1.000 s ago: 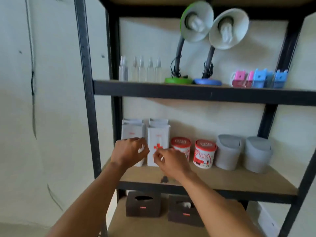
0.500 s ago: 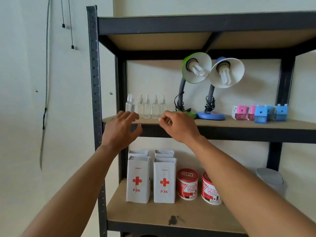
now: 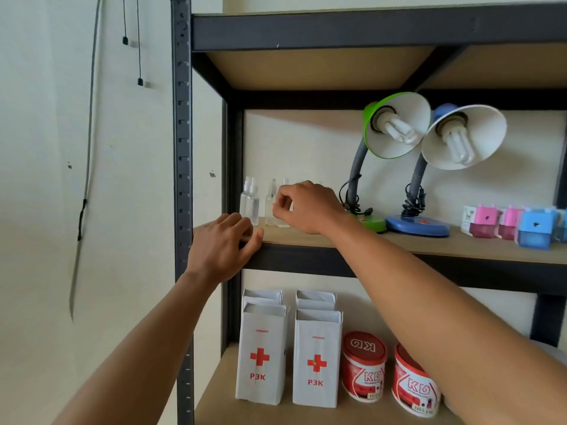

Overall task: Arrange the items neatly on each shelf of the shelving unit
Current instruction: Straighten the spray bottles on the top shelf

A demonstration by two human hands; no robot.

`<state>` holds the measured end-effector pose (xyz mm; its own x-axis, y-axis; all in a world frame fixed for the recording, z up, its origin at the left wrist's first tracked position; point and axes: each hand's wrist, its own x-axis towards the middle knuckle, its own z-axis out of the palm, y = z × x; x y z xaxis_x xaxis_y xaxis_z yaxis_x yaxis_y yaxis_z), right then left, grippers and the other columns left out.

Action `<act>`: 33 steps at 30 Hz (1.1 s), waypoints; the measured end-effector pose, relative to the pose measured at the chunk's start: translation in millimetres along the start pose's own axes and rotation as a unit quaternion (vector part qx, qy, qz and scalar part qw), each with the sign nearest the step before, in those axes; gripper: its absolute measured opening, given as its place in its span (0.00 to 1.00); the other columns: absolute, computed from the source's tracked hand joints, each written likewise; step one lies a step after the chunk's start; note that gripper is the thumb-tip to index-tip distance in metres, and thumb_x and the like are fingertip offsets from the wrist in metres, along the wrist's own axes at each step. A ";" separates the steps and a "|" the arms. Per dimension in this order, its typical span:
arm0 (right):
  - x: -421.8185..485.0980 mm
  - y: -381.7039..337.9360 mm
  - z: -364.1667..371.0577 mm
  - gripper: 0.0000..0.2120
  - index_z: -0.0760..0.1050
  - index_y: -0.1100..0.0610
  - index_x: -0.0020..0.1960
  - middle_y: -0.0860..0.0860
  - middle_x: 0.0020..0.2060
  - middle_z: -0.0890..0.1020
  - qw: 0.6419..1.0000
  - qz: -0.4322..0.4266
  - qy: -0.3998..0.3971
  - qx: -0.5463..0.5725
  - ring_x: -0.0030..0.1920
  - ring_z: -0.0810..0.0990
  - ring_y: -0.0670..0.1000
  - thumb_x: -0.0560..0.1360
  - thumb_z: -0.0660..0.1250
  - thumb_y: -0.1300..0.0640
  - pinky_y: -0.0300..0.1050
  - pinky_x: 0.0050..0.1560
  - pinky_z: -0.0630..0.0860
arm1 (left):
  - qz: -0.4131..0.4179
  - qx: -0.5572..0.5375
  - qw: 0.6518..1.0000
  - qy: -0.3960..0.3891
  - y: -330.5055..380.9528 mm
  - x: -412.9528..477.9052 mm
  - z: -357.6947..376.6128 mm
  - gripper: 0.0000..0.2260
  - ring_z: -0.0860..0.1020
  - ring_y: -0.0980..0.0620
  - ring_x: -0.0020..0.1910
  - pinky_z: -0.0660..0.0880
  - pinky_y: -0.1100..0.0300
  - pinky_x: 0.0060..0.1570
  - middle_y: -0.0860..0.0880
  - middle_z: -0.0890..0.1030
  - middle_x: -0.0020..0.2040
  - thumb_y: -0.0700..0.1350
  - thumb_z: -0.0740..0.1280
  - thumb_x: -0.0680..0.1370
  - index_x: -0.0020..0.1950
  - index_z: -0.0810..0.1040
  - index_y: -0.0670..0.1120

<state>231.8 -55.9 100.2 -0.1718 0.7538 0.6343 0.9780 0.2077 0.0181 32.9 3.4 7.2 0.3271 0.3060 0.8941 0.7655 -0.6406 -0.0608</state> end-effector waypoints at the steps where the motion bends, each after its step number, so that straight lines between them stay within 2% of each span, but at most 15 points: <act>1: 7.6 0.8 0.9 0.10 0.80 0.46 0.53 0.42 0.50 0.84 1.000 -0.004 -0.005 -0.005 0.50 0.80 0.49 0.79 0.64 0.42 0.46 0.46 0.71 | -0.001 -0.001 1.000 0.015 0.6 -0.9 0.8 0.23 0.75 0.54 0.40 0.71 0.61 0.32 0.54 0.79 0.42 0.63 0.51 0.82 0.45 0.78 0.50; 5: 41.4 3.8 5.2 0.13 0.79 0.47 0.57 0.45 0.53 0.83 1.000 -0.016 -0.003 -0.011 0.53 0.80 0.50 0.79 0.65 0.41 0.50 0.53 0.78 | -0.001 -0.009 0.998 0.054 3.2 -3.2 2.9 0.20 0.74 0.54 0.36 0.68 0.61 0.30 0.53 0.77 0.39 0.61 0.55 0.82 0.41 0.76 0.50; 12: 97.0 -2.8 15.1 0.18 0.75 0.51 0.64 0.50 0.61 0.80 0.999 -0.025 -0.024 -0.020 0.64 0.74 0.53 0.79 0.66 0.42 0.55 0.60 0.75 | 0.009 -0.016 0.996 0.086 3.5 -3.3 1.4 0.19 0.70 0.56 0.34 0.58 0.66 0.31 0.54 0.75 0.36 0.60 0.57 0.82 0.38 0.74 0.49; 17: 130.9 -14.9 25.8 0.20 0.73 0.51 0.65 0.50 0.63 0.79 0.998 -0.006 -0.045 -0.044 0.66 0.72 0.55 0.80 0.64 0.39 0.56 0.64 0.68 | 0.018 -0.016 0.996 0.089 -0.5 -3.1 4.3 0.20 0.68 0.57 0.35 0.63 0.62 0.32 0.54 0.75 0.36 0.60 0.57 0.82 0.38 0.75 0.49; 22: 155.1 -26.7 38.3 0.23 0.74 0.50 0.70 0.52 0.67 0.77 0.992 0.059 -0.096 -0.059 0.67 0.75 0.57 0.80 0.64 0.38 0.58 0.68 0.66 | 0.022 -0.030 0.996 0.081 -1.0 -1.7 4.3 0.20 0.70 0.56 0.36 0.69 0.58 0.31 0.53 0.76 0.37 0.60 0.57 0.82 0.39 0.76 0.49; 28: 180.6 -35.1 61.2 0.18 0.79 0.47 0.63 0.49 0.60 0.80 0.983 0.097 -0.123 -0.097 0.60 0.78 0.56 0.78 0.65 0.39 0.57 0.60 0.65 | 0.024 -0.030 0.994 0.101 -1.5 -3.4 9.1 0.20 0.70 0.53 0.34 0.69 0.57 0.29 0.53 0.74 0.36 0.60 0.58 0.82 0.38 0.75 0.48; 33: 195.6 -39.9 62.1 0.14 0.80 0.51 0.60 0.50 0.55 0.82 0.982 0.117 -0.115 -0.091 0.58 0.80 0.56 0.76 0.72 0.52 0.54 0.63 0.72 | 0.025 -0.028 0.994 0.104 -2.3 -4.0 11.5 0.20 0.69 0.53 0.34 0.67 0.57 0.29 0.53 0.74 0.35 0.61 0.58 0.82 0.38 0.75 0.49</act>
<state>151.8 121.9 175.5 0.0579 0.8931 0.4461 0.9953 -0.0862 0.0433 36.2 11.8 -1.3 0.2386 0.1243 0.9631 0.7174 -0.6910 -0.0885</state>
